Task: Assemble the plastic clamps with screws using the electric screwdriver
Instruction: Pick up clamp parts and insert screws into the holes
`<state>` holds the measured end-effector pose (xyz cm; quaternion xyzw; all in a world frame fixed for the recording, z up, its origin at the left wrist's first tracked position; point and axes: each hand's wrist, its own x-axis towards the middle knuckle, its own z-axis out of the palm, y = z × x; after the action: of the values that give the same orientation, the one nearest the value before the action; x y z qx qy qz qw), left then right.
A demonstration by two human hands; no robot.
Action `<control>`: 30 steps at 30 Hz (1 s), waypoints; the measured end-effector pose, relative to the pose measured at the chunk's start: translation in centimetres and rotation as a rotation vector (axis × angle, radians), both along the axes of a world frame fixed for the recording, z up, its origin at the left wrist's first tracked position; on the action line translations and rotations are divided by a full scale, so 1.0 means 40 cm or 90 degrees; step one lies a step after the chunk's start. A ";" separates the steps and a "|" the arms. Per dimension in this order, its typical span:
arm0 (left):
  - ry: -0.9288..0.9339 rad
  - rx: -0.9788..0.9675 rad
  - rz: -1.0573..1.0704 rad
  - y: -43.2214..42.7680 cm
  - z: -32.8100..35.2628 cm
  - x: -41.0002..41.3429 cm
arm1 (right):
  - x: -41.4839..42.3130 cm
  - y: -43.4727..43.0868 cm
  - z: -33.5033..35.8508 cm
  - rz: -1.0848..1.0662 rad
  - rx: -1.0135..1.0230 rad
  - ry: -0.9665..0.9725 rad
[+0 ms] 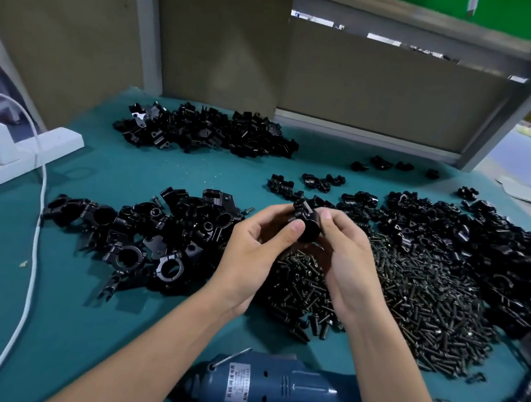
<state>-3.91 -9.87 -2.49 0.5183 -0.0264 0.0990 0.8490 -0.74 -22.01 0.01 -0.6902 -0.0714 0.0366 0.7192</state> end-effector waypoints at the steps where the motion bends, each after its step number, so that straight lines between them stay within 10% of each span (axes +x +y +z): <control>1: 0.005 -0.036 -0.009 0.002 0.001 0.002 | 0.006 -0.012 0.003 -0.013 -0.022 -0.010; 9: 0.043 -0.234 -0.119 0.033 0.019 0.004 | 0.106 -0.252 0.004 -0.223 -0.574 -0.143; 16: 0.058 -0.259 -0.147 0.038 0.011 0.006 | 0.151 -0.301 -0.029 -0.076 -0.829 -0.058; 26: 0.070 -0.212 -0.148 0.031 0.005 0.009 | 0.147 -0.313 -0.030 -0.113 -0.728 -0.064; 30: 0.069 -0.202 -0.147 0.031 0.003 0.008 | 0.114 -0.292 -0.014 -0.144 -0.236 -0.035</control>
<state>-3.58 -8.64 -2.35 0.3765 -0.0239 -0.0244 0.9258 3.81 -33.69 -0.54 -0.8151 -0.0053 -0.0506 0.5771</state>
